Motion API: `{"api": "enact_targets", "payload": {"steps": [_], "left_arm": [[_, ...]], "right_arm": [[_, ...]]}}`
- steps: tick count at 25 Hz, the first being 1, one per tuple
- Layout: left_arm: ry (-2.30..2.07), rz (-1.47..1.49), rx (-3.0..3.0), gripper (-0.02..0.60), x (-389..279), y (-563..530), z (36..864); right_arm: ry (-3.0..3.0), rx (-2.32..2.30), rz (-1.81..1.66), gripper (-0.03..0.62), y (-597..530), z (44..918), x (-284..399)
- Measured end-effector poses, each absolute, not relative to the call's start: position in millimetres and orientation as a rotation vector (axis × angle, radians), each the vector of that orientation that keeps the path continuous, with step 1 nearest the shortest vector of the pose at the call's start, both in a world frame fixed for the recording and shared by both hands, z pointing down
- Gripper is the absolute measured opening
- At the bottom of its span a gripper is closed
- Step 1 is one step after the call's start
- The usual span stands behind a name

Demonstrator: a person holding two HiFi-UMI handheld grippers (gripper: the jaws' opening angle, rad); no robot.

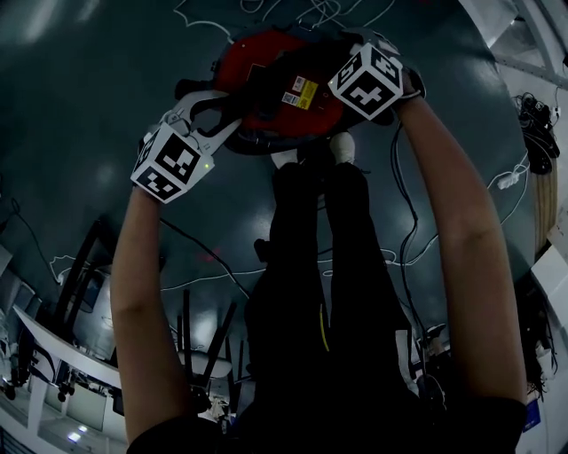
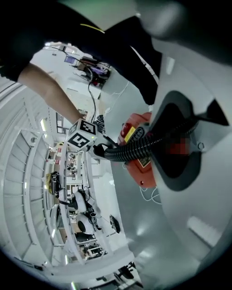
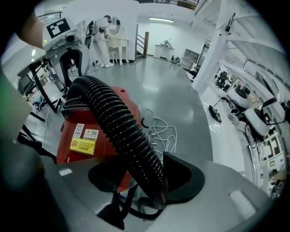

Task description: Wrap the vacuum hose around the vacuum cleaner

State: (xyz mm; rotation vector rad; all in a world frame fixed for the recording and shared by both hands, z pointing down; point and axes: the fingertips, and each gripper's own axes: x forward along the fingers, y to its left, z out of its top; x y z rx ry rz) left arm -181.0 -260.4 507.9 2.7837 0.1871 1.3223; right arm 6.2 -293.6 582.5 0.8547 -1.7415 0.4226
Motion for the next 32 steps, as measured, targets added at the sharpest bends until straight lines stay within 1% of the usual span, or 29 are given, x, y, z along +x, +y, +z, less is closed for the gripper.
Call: {"api": "enact_targets", "payload": {"steps": [5, 8, 11, 13, 20, 24, 26, 27, 29, 32], "left_arm": [[0.154, 1.363, 2.823, 0.151, -182, -254, 512], [0.117, 1.356, 2.83, 0.167, -179, -253, 513], [0.025, 1.334, 2.809, 0.194, -180, -256, 511], [-0.017, 1.333, 2.796, 0.198, -179, -254, 512], [-0.074, 1.392, 2.793, 0.192, -175, -251, 506], [-0.088, 1.381, 2.799, 0.192, -169, -247, 501], [-0.108, 1.372, 2.79, 0.192, -166, -244, 500], [-0.127, 1.358, 2.786, 0.181, -164, -243, 498], [-0.196, 1.298, 2.773, 0.13, -160, -243, 492], [-0.327, 1.166, 2.742, 0.074, -154, -244, 480]], "right_arm": [[-1.701, 0.918, 0.398, 0.261, -292, 582, 8], [-1.707, 0.982, 0.393, 0.278, -293, 580, 11], [-1.709, 1.011, 0.382, 0.313, -291, 575, 14], [-1.715, 1.023, 0.394, 0.333, -285, 572, 17], [-1.738, 1.073, 0.456, 0.327, -255, 565, 30], [-1.782, 1.128, 0.495, 0.282, -241, 557, 30], [-1.798, 1.145, 0.505, 0.228, -231, 554, 28], [-1.803, 1.152, 0.509, 0.203, -225, 554, 26], [-1.809, 1.167, 0.512, 0.13, -215, 553, 23], [-1.804, 1.206, 0.518, 0.034, -199, 551, 22]]}}
